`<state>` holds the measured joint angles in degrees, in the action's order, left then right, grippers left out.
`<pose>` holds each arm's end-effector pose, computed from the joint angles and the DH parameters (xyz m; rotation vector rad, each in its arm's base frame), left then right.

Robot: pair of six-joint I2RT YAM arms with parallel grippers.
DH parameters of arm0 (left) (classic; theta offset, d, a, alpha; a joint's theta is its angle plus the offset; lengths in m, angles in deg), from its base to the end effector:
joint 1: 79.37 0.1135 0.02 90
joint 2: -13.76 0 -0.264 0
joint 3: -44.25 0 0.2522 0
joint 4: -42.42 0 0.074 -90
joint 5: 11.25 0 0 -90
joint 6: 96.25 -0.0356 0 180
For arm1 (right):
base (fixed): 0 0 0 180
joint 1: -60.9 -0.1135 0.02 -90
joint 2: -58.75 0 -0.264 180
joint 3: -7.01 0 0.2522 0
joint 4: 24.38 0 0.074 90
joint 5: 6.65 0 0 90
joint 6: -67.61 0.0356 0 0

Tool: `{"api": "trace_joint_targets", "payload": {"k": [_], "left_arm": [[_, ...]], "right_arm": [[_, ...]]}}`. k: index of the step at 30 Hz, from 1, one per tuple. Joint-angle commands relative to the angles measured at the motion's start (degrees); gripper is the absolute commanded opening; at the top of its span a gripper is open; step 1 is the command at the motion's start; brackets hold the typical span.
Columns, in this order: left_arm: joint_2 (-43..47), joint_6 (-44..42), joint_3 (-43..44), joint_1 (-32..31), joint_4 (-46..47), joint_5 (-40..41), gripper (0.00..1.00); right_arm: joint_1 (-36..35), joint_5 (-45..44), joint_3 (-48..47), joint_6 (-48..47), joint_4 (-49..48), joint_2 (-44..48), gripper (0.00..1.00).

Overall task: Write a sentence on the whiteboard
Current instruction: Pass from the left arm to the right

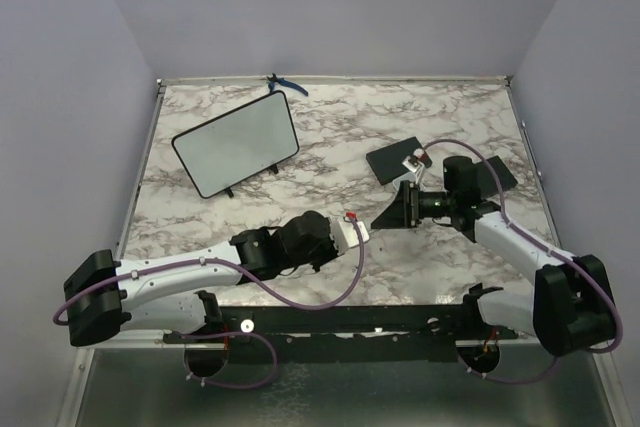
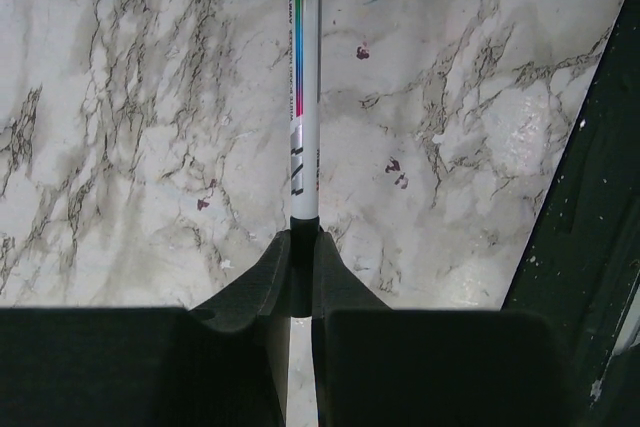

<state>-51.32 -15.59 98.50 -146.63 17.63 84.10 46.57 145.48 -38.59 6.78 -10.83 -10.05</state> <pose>0.0979 -0.2251 0.2418 1.3387 1.7813 -0.4630 0.2141 0.0872 0.2060 -0.3674 2.2233 1.6078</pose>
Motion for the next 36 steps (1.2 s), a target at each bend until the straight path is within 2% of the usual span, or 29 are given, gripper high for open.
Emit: {"api": "trace_joint_targets", "payload": {"k": [1, 6, 12, 16, 23, 27, 31, 32, 33, 35, 36], "left_arm": [[1.3, 0.3, -0.7, -0.2, 1.6, -2.3, 0.0], [0.9, 0.7, -0.3, -0.2, 1.8, -2.7, 0.0], [0.7, 1.0, 0.1, -0.2, 2.1, -3.0, 0.0], [0.5, 1.0, 0.0, -0.2, 2.1, -3.0, 0.0], [-0.3, 1.5, 0.0, -0.2, 2.1, -2.2, 0.0], [-0.6, 1.8, 0.2, -0.2, 2.1, -2.1, 0.0], [-0.8, 2.1, 0.2, -0.2, 2.1, -2.0, 0.0], [-0.8, 2.1, 0.3, -0.1, 2.1, -1.9, 0.0], [-0.8, 2.4, 0.4, 0.0, 2.1, -1.7, 0.06], [-0.4, 3.4, 0.6, 0.4, 2.2, -1.4, 0.44], [0.0, 4.2, 0.7, 1.1, 2.3, -1.6, 0.6]], "right_arm": [[-3.6, 1.3, -1.5, 0.6, -2.9, -2.6, 0.66], [-7.5, -0.5, -2.0, 2.5, -5.8, -4.3, 0.62], [-11.0, -2.1, -1.9, 4.2, -8.8, -5.7, 0.51], [-12.3, -2.0, -1.6, 5.8, -11.4, -6.6, 0.43], [-13.4, -2.0, -1.7, 5.1, -10.5, -6.7, 0.38], [-13.8, -2.1, -1.4, 5.0, -10.5, -6.6, 0.27], [-14.0, -3.1, -1.2, 4.7, -10.3, -6.2, 0.01], [-14.0, -3.7, -1.1, 4.6, -10.2, -6.0, 0.0], [-14.0, -4.5, -0.9, 4.5, -10.2, -5.4, 0.0], [-14.0, -7.5, -0.5, 4.6, -10.2, -3.7, 0.0], [-14.0, -9.5, -0.3, 4.6, -10.1, -2.6, 0.0]]}}
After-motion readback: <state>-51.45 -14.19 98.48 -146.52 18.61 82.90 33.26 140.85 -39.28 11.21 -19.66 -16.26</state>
